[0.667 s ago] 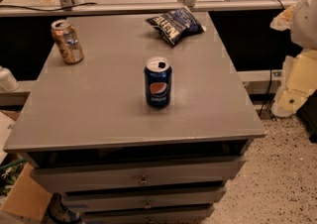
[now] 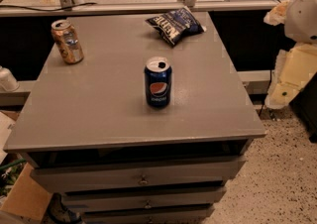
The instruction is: Move blue chip bag near orange can
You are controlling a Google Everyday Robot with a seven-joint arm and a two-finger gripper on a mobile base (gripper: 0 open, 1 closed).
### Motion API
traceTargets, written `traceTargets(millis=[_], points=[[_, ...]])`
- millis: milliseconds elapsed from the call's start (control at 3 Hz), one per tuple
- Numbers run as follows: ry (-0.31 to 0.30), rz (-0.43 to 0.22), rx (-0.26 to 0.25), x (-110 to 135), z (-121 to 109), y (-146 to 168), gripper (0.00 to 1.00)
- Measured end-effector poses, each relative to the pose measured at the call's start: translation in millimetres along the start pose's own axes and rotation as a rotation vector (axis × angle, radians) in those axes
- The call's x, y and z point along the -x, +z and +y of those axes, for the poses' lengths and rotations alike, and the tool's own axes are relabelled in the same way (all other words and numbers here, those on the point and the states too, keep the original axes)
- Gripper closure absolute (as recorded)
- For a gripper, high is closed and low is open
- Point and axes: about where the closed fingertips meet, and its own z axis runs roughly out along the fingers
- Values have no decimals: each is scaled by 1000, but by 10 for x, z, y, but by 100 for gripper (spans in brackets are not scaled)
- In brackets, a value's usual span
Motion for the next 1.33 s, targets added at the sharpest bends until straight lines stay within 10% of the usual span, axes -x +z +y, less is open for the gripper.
traceTargets(millis=[1333], points=[[-99, -235, -40, 614, -745, 617, 0]])
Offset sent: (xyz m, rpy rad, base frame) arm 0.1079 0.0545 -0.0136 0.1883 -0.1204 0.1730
